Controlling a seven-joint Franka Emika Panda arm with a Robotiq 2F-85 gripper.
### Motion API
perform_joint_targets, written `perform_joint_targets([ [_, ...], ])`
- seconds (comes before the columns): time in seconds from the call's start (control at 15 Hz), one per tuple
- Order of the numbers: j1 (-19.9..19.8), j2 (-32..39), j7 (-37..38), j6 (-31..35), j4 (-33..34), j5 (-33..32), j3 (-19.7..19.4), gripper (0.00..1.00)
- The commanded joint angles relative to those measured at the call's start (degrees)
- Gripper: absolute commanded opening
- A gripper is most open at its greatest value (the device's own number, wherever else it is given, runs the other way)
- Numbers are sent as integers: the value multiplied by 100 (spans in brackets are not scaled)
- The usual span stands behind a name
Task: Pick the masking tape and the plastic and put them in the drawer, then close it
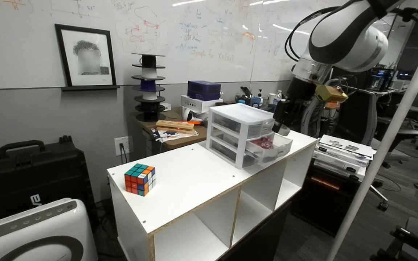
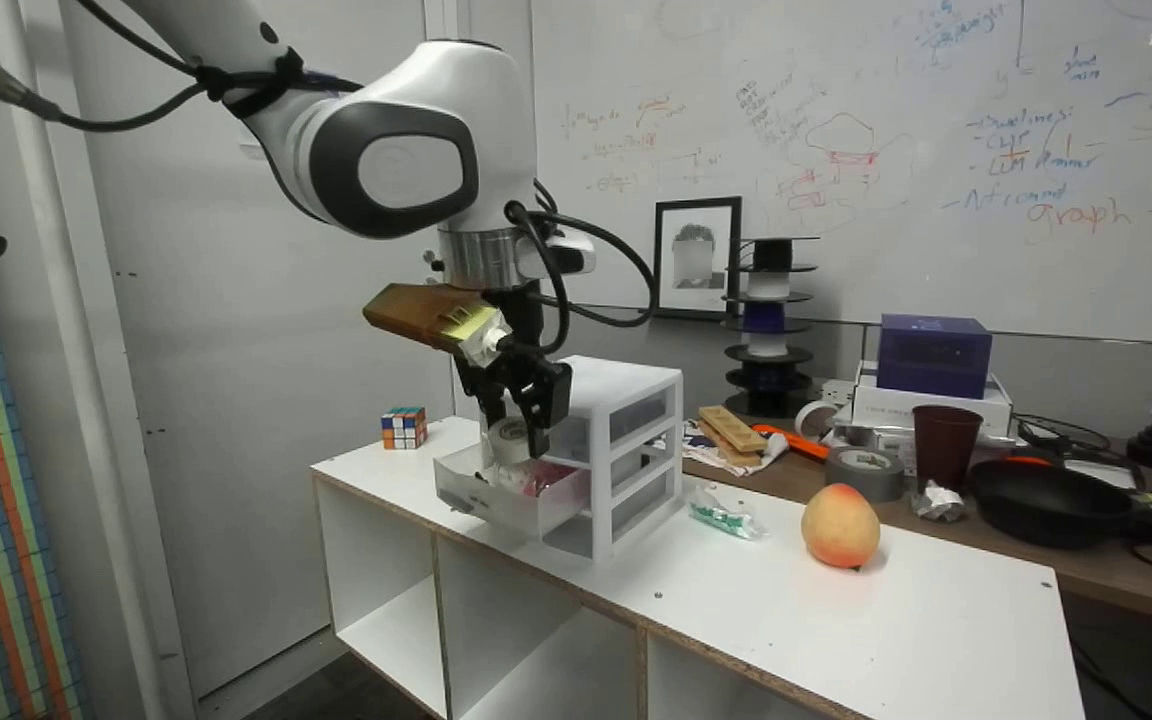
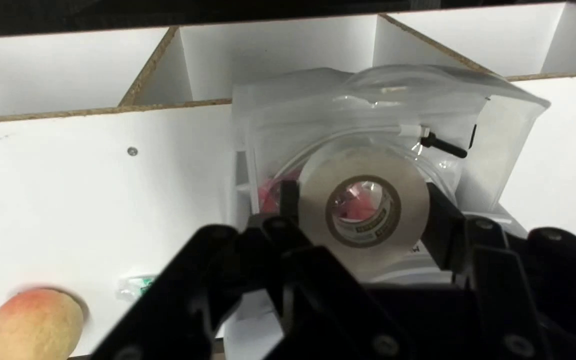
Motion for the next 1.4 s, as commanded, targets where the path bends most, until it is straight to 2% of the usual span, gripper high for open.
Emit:
perform_joint_targets([
  [0.0,-6,122,-149,533,-38,207,64,34],
  [0.27,-60,313,-154,759,-23,213,104,34],
  [0.53,-103,392,-190,698,-21,211,140,34],
  [0.6,-115,385,-235,692,-31,212,155,84],
  [0.67,-119,383,-234,664,-28,193,158,86],
  [0.8,-132,349,-262,616,-24,222,175,100],
  [1.07,-173,228,-284,392,34,411,221,100],
  [1.33,-207,-101,-157,-297,250,685,139,99],
])
